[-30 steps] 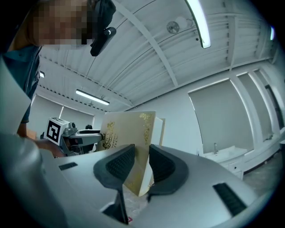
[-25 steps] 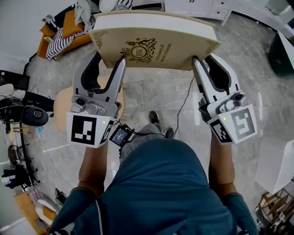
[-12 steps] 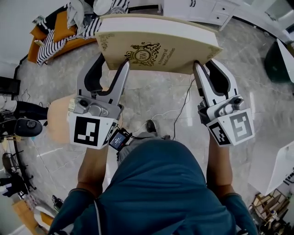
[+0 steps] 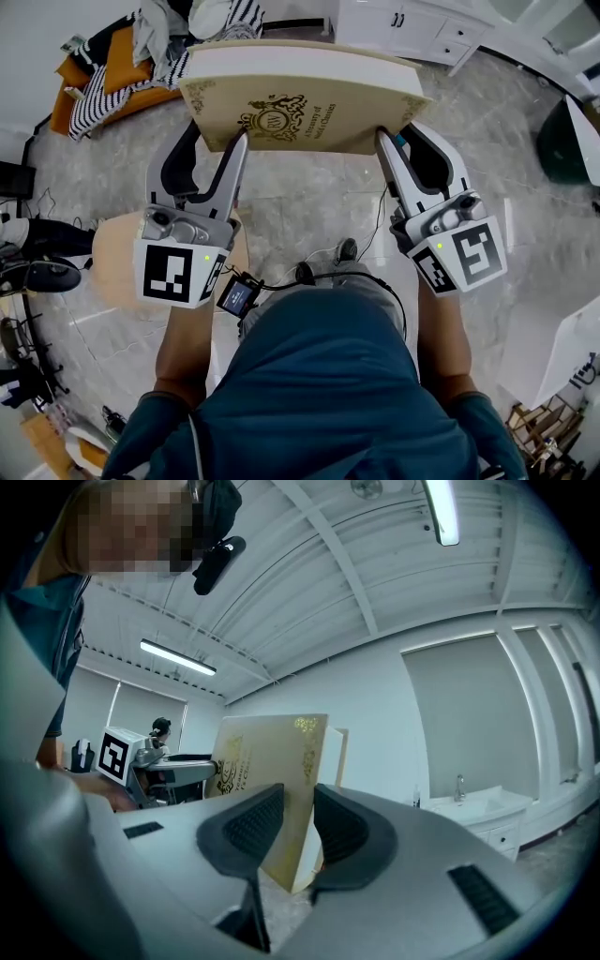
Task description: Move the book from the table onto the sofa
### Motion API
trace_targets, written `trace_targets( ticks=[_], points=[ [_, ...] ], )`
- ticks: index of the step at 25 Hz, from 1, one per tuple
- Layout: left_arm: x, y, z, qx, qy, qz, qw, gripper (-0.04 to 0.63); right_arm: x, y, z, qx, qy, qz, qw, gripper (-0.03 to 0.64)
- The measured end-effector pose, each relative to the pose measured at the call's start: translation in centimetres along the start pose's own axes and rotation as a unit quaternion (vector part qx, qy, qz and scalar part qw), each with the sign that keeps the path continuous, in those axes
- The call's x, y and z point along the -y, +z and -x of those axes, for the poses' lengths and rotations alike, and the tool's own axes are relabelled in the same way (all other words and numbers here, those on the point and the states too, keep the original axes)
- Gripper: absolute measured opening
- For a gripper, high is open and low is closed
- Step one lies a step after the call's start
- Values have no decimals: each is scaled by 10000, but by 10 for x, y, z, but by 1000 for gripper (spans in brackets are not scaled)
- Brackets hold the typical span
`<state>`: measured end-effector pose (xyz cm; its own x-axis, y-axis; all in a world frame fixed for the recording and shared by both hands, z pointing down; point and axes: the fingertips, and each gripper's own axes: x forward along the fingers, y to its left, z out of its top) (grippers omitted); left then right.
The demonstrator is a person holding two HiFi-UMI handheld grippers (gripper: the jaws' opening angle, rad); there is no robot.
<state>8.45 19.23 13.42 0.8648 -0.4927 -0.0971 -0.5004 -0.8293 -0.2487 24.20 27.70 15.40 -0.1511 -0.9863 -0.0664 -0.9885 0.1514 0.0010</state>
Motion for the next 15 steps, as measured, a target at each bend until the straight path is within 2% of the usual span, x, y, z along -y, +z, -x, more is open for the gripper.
trace_targets(
  ticks=[10, 15],
  points=[
    [-26, -9, -72, -111, 629, -13, 9980, 186, 69, 4, -70, 30, 642, 29, 9979, 110],
    [-62, -9, -124, -237, 887, 47, 9958, 186, 108, 16, -128, -34, 906, 10, 9959, 110]
  ],
)
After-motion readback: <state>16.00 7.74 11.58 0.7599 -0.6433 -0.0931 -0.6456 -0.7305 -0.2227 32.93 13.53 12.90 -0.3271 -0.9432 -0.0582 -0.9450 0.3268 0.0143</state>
